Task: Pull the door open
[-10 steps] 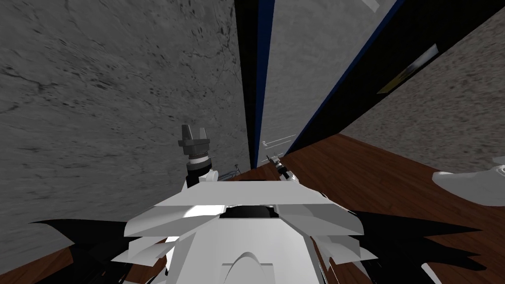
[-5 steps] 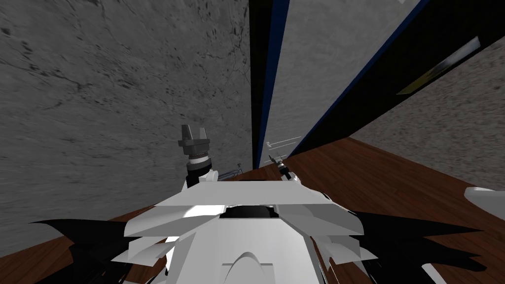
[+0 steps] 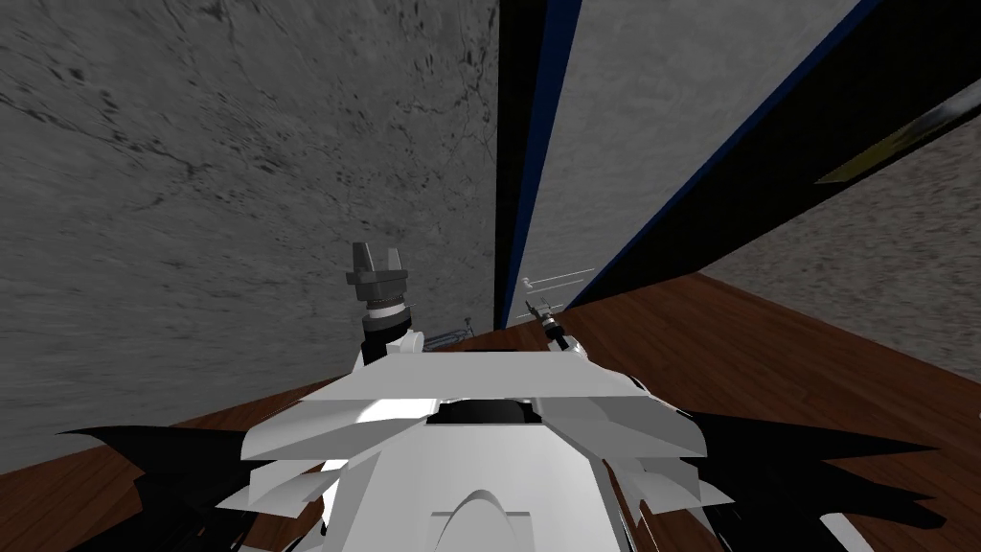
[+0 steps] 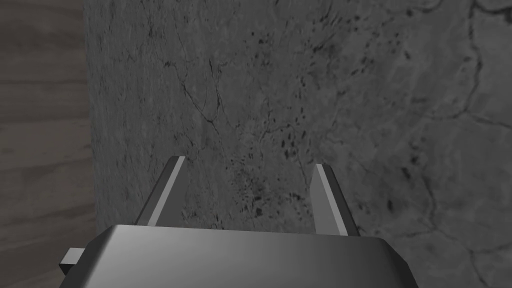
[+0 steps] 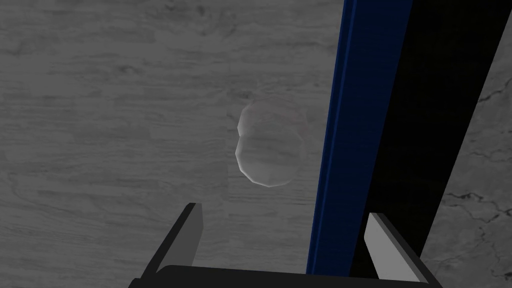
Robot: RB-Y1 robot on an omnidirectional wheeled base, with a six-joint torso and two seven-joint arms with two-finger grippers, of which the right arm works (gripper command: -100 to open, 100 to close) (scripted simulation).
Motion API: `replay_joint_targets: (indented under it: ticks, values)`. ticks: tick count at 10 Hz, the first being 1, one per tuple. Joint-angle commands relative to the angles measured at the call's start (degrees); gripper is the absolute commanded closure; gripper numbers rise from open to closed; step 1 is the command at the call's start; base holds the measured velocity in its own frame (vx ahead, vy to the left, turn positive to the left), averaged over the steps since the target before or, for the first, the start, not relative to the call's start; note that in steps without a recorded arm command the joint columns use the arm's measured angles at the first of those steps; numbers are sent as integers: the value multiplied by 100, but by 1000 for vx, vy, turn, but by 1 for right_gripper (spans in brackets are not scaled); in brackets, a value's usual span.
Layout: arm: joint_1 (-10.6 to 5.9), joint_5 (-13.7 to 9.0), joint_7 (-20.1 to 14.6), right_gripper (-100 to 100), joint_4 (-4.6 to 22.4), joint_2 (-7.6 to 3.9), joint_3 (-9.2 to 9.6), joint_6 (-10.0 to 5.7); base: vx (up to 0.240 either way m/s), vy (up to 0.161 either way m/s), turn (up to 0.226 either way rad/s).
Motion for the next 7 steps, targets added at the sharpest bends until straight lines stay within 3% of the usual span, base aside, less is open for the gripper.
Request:
replay_joint_targets:
  ticks: [1, 4, 7]
  values:
    - [70, -269, 55, -100, -91, -47, 109, 109, 42, 3, 198]
    - [128, -777, 190, -100, -108, -146, 295, 244, 76, -16, 192]
    - [150, -1128, 284, -100, -126, -185, 445, 333, 89, -31, 130]
